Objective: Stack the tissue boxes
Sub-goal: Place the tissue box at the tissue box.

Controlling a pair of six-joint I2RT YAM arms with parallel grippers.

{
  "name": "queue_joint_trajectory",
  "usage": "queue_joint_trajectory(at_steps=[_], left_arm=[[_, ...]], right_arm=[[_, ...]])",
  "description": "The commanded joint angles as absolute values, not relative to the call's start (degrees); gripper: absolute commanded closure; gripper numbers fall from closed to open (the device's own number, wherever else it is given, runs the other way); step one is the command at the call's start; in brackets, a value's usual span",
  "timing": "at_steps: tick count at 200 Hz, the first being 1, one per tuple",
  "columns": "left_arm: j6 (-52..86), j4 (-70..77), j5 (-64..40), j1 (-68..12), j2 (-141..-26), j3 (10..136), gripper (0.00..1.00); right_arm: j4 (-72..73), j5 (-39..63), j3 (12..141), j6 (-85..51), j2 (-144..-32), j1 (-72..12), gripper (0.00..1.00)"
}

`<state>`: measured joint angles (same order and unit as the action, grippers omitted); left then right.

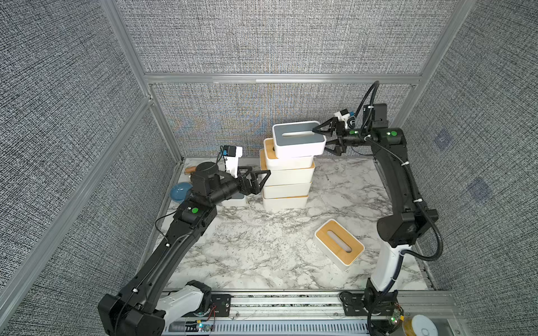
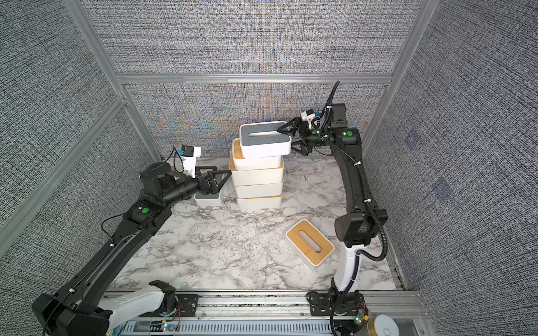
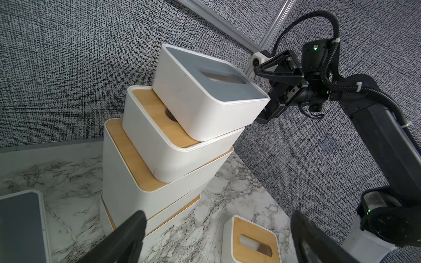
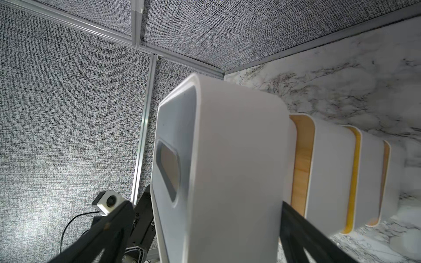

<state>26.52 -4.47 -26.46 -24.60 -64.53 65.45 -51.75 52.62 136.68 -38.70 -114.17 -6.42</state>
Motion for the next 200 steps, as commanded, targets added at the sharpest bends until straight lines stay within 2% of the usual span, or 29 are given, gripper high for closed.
queue_joint_trajectory(at_steps=[1, 51, 138, 200], left_arm=[[26.35, -3.24, -25.41, -24.54, -64.94, 66.61, 0.00], [28.23, -3.66, -25.49, -24.43, -68.41, 70.98, 0.00], [31.97, -1.69, -31.00, -24.08, -78.67, 81.74, 0.00], [31.48, -7.25, -31.81, -24.04, -87.56, 92.34, 0.00]], right_arm=[[-53.70, 51.01, 137.64, -36.60, -114.18, -6.25, 0.01], [-56.76, 46.94, 140.19, -34.74, -114.22, -5.54, 0.01], [-54.08, 48.97, 141.06, -34.32, -112.51, -6.77, 0.01], [-52.47, 49.14, 141.50, -35.47, -112.77, -8.45, 0.01]])
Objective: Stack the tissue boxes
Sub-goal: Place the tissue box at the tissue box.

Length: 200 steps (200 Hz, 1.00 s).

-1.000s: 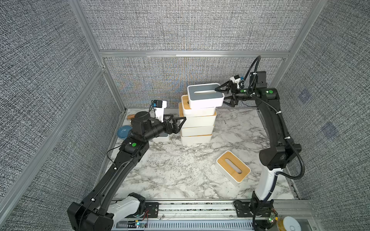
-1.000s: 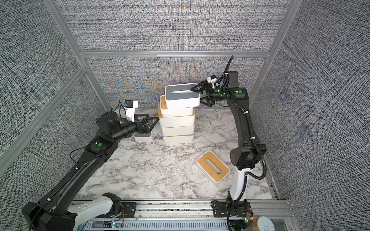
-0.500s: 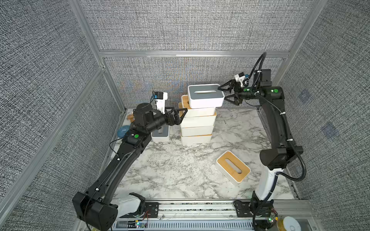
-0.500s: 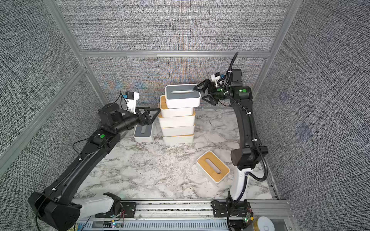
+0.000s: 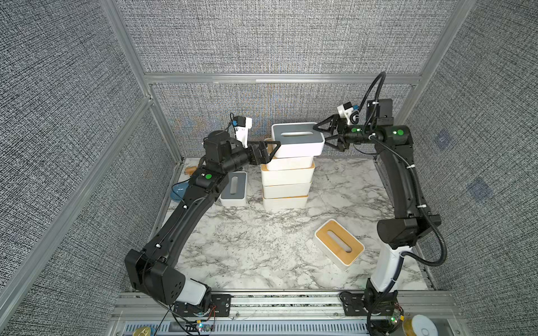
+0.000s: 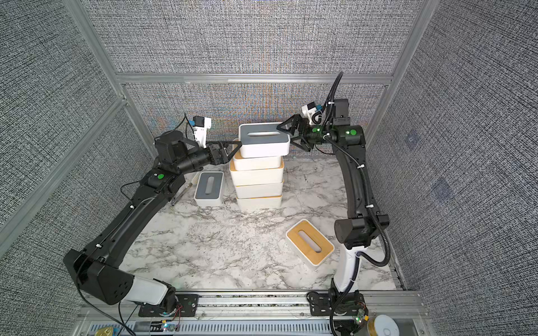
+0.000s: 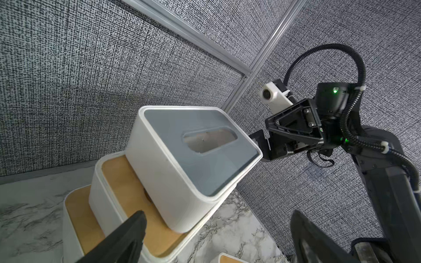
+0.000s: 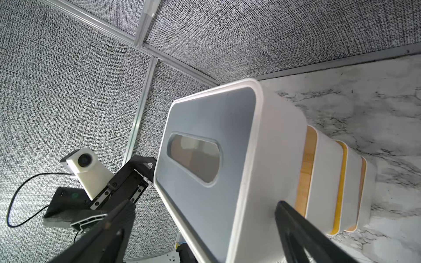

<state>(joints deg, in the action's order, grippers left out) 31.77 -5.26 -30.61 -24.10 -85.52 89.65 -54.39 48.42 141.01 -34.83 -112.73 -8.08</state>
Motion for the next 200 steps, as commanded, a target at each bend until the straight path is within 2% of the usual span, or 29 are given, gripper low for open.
queue_joint_trajectory(at_steps=[1, 200], left_arm=[[31.47, -7.36, -31.81, -24.02, -87.68, 92.49, 0.00], [31.03, -8.15, -36.11, -24.02, -89.33, 93.65, 0.00]], right_arm=[[-52.47, 49.13, 141.50, -35.49, -112.77, -8.44, 0.01], [-51.15, 50.14, 141.42, -36.55, -113.83, -10.97, 0.01]])
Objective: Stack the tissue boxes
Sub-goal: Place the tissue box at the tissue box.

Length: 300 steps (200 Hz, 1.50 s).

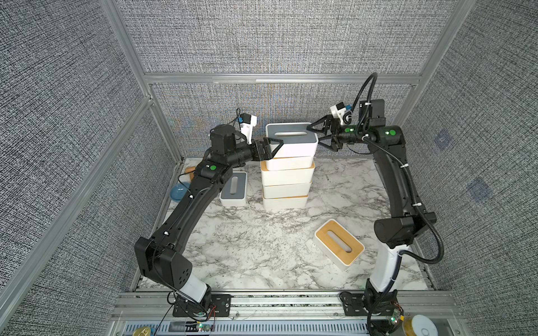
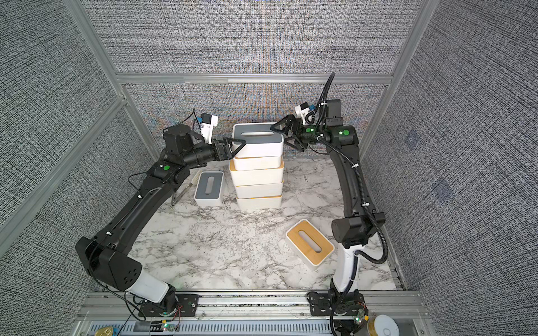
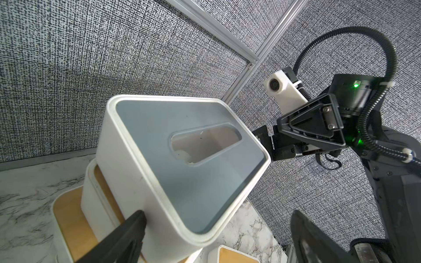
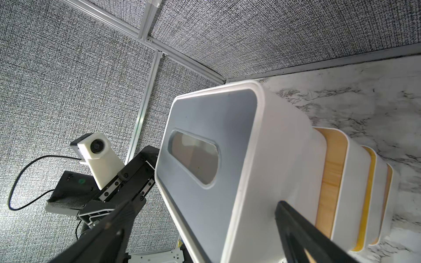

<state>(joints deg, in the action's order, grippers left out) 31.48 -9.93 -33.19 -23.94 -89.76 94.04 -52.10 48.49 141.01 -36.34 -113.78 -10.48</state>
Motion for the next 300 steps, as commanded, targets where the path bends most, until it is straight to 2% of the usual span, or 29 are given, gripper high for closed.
queue_joint_trajectory(at_steps=[1, 300], left_arm=[[31.03, -8.07, -36.25, -24.05, -89.31, 93.63, 0.00], [31.27, -8.00, -36.39, -24.06, -88.80, 93.26, 0.01]], right_arm=[[-51.11, 50.16, 141.42, -36.51, -113.82, -10.93, 0.01], [-50.23, 49.94, 140.33, -36.91, -111.25, -12.52, 0.01]])
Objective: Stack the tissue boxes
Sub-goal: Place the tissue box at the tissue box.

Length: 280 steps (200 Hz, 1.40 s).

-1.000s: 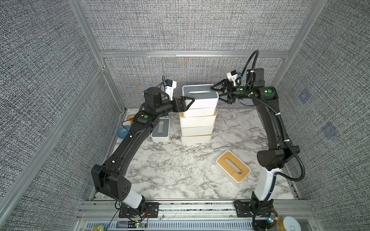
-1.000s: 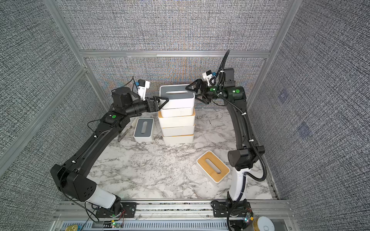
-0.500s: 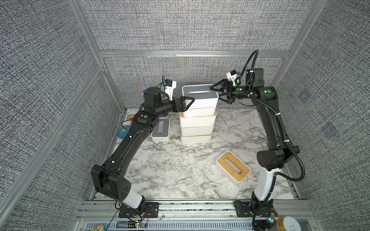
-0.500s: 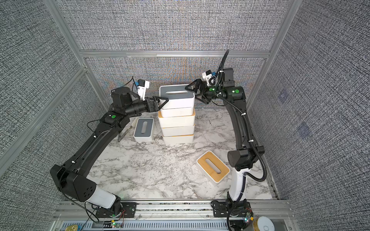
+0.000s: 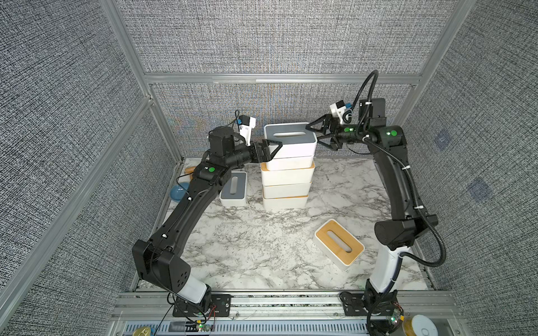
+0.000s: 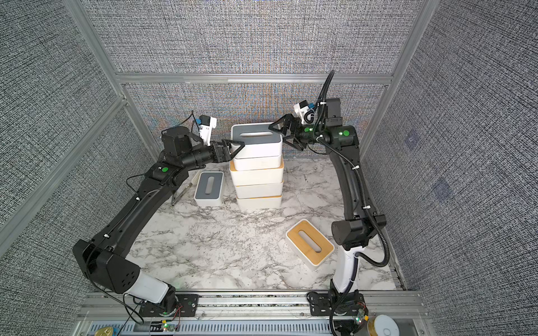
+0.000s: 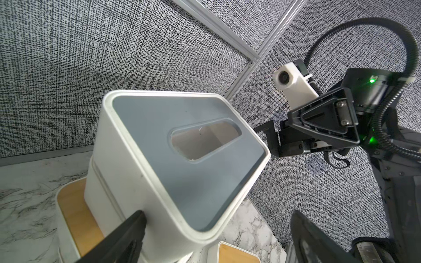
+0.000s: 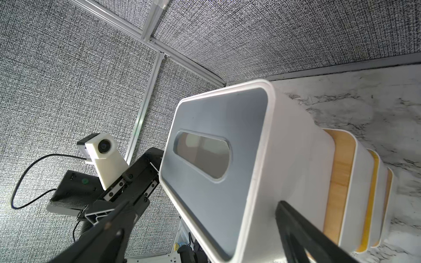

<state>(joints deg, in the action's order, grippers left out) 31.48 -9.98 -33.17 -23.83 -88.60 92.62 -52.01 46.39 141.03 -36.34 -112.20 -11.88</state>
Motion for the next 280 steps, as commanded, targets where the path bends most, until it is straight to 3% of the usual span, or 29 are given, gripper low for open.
queue_joint_trajectory(at_steps=[1, 207, 280], left_arm=[[31.23, -7.95, -36.39, -24.03, -88.79, 93.26, 0.01], [26.41, -15.90, -28.66, -23.29, -84.42, 95.41, 0.01], [27.25, -14.79, -34.52, -23.13, -87.25, 95.58, 0.01]], right_arm=[[-50.21, 49.98, 140.30, -36.91, -111.22, -12.55, 0.01], [-49.83, 47.84, 140.10, -37.18, -109.99, -9.78, 0.01], [-50.76, 47.94, 138.44, -35.55, -107.95, -9.19, 0.01]])
